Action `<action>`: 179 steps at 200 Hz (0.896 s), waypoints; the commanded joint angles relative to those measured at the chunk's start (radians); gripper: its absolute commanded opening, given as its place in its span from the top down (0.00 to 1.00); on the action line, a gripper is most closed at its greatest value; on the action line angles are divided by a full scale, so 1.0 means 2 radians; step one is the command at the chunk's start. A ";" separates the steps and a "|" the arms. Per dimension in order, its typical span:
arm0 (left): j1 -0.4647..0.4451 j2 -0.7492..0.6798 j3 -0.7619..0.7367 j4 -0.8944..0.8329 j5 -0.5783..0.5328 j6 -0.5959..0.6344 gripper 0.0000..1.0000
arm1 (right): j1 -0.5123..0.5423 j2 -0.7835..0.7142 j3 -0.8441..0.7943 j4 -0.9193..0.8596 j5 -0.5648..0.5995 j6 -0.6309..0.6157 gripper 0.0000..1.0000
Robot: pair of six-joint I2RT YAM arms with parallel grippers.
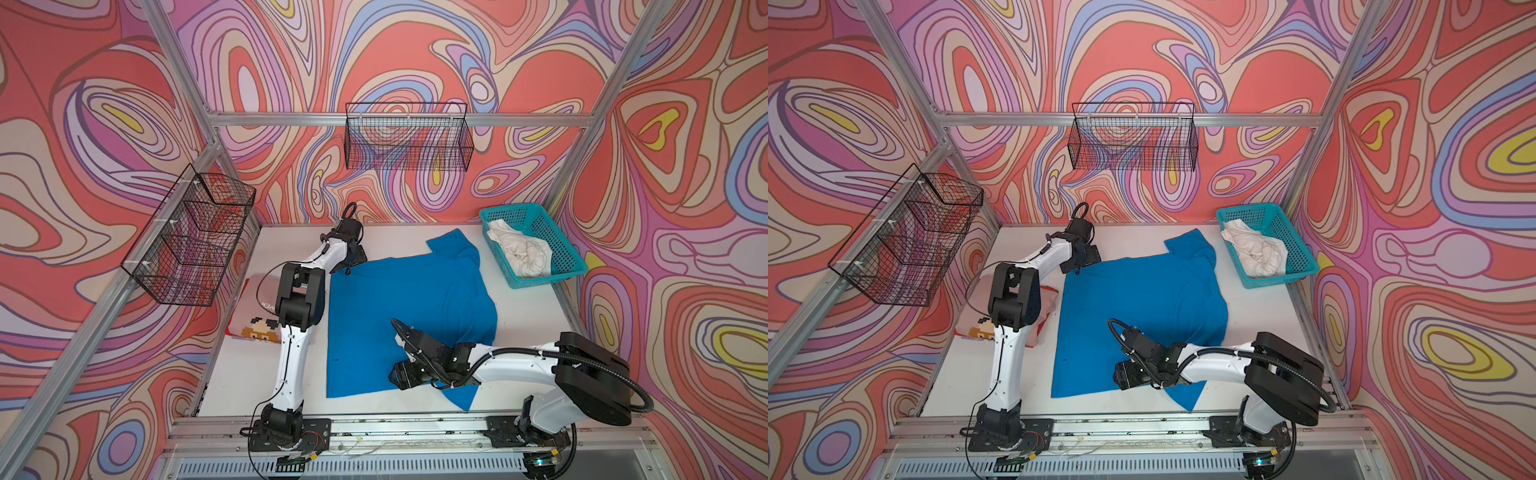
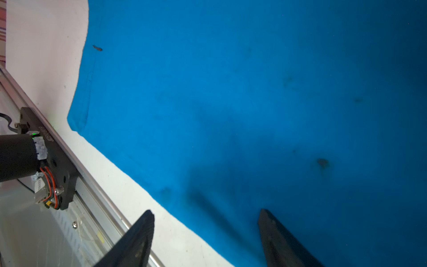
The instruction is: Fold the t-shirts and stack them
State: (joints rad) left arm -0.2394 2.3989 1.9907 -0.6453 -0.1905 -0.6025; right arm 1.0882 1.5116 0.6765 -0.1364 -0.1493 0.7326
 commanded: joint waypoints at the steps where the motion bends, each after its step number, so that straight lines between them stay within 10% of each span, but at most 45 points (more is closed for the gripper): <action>1: 0.005 0.024 0.045 -0.057 -0.022 0.030 0.01 | 0.005 -0.020 -0.027 -0.062 -0.008 0.034 0.24; 73: -0.016 -0.140 -0.040 -0.041 0.021 0.014 0.00 | -0.012 -0.159 0.038 -0.321 0.188 0.148 0.18; 179: -0.123 -0.394 -0.433 0.055 0.065 -0.155 0.00 | -0.031 -0.204 -0.059 -0.305 0.155 0.286 0.19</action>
State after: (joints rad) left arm -0.4690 1.6756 1.2285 -0.5697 -0.0769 -0.7914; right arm 1.0340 1.1061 0.5968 -0.7986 0.1791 1.2011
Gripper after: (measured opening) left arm 0.998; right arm 0.809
